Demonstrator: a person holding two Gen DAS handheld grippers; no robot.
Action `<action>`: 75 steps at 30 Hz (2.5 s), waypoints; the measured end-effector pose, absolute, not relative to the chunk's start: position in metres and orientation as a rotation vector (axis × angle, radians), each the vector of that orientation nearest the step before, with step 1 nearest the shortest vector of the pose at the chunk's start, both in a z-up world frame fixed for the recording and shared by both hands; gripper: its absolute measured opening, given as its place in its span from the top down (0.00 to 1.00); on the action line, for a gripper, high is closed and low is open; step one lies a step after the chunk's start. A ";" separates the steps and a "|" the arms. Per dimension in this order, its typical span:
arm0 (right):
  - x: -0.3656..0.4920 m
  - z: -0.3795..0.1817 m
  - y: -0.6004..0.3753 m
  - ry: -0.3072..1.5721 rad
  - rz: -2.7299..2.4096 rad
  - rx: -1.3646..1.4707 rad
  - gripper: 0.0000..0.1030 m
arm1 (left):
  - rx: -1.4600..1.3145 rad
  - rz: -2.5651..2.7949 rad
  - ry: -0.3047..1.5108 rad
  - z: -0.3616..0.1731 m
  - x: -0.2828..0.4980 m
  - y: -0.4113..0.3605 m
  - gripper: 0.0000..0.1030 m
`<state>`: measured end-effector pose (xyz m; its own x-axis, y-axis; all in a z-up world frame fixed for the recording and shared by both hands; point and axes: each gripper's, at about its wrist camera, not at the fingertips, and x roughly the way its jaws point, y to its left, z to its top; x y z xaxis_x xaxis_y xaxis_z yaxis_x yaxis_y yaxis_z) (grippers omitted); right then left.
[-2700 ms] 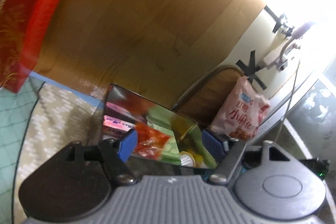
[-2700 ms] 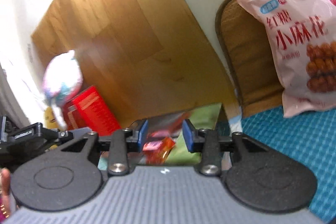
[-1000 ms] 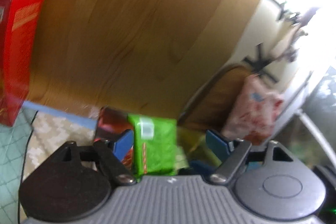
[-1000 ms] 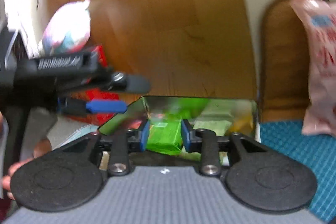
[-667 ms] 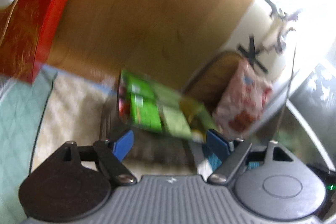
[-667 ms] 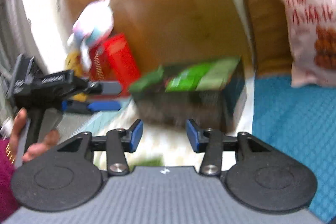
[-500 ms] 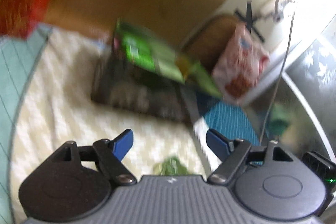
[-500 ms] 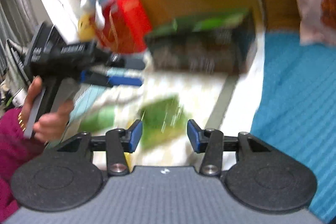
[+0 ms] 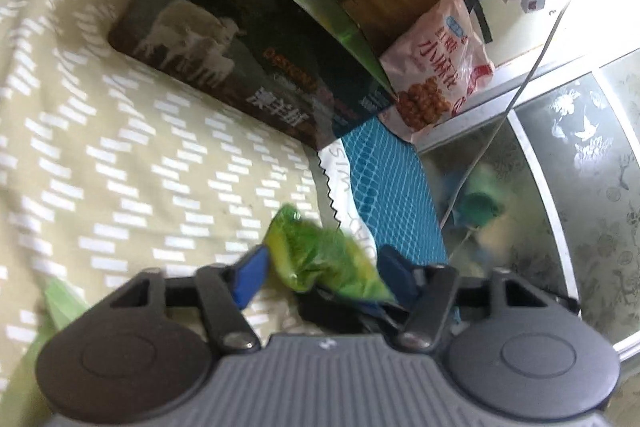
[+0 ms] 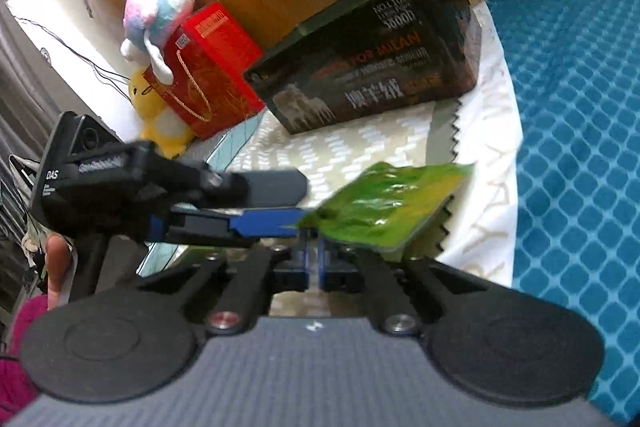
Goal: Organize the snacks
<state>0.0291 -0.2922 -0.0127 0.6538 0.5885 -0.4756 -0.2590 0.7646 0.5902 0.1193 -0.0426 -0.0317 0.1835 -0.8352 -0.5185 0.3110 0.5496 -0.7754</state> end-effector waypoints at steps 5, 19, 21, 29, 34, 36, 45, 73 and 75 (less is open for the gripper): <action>0.025 0.006 -0.290 0.627 0.515 0.398 0.96 | -0.576 -0.878 1.083 -0.022 0.122 -0.044 0.52; 0.009 -0.023 -0.356 0.710 0.423 0.732 0.58 | -0.595 -0.849 1.098 -0.027 0.138 -0.058 0.49; 0.008 -0.017 -0.358 0.682 0.388 0.693 0.57 | -0.608 -0.848 1.100 -0.028 0.139 -0.056 0.49; 0.028 0.003 -0.332 0.583 0.438 0.218 0.20 | -0.564 -0.872 1.036 -0.012 0.131 -0.064 0.49; 0.041 -0.007 -0.304 0.631 0.500 -0.011 0.13 | -0.543 -0.885 1.028 -0.004 0.137 -0.075 0.49; 0.047 -0.009 -0.303 0.645 0.482 -0.026 0.30 | -0.524 -0.907 1.013 0.002 0.137 -0.083 0.49; 0.046 0.025 -0.308 0.500 0.431 0.062 0.92 | -0.472 -0.971 0.954 0.021 0.128 -0.094 0.47; 0.051 0.016 -0.286 0.474 0.458 0.123 0.43 | -0.497 -0.674 0.769 0.045 0.124 0.021 0.34; 0.039 0.010 -0.278 0.519 0.509 0.184 0.43 | -0.492 -0.649 0.769 0.041 0.109 0.037 0.32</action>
<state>0.0389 -0.2780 0.0103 0.7481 0.5079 -0.4271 -0.4171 0.8604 0.2928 0.1094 0.0365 0.0412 0.5447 -0.6916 -0.4744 0.3512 0.7018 -0.6198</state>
